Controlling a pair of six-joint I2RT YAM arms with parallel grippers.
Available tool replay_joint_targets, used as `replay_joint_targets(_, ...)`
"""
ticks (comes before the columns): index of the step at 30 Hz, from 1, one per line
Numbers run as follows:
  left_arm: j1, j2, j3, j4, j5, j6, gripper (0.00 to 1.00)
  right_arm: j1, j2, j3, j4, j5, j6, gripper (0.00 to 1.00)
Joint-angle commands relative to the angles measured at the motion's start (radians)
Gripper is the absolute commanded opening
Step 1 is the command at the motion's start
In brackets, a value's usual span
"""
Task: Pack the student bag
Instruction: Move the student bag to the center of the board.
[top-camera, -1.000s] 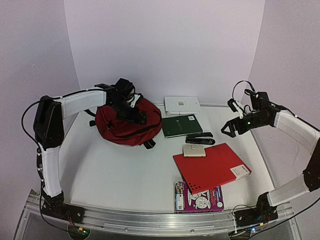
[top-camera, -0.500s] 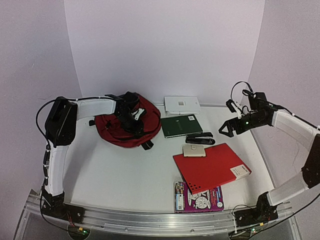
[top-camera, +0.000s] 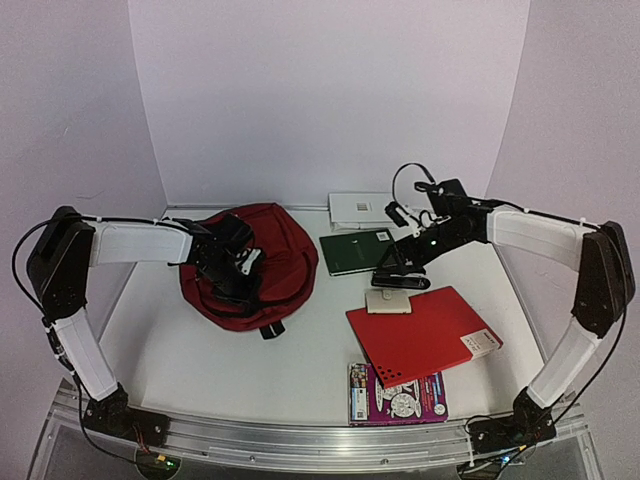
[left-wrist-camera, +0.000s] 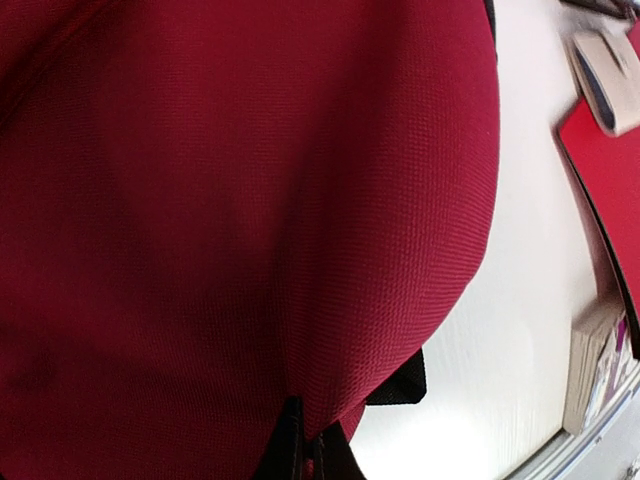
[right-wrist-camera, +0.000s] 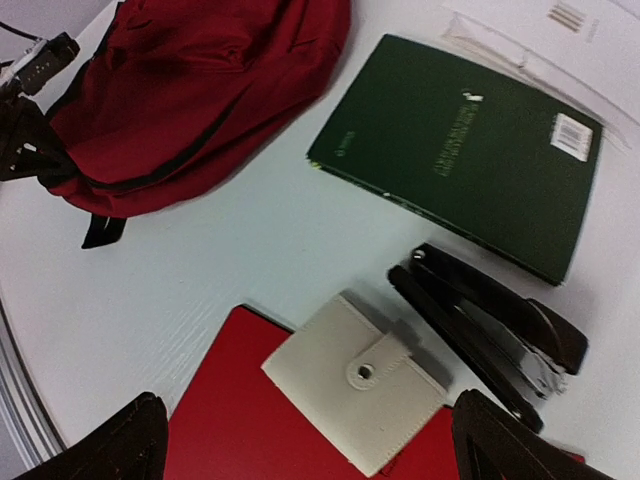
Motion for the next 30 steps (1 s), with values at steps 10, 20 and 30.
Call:
replay_joint_targets(10,-0.078,-0.250,-0.123,0.025,-0.020,-0.122,0.54,0.229,0.248,0.294,0.050,0.044,0.006,0.98)
replay_joint_targets(20,0.181,-0.360,-0.082,-0.078,-0.135,-0.198,0.67,0.391,0.383,0.403,0.095,0.049,0.007,0.95)
replay_joint_targets(30,0.319,-0.196,-0.065,-0.074,-0.180,-0.163,0.54,0.486,0.510,0.451,0.132,0.065,0.013,0.92)
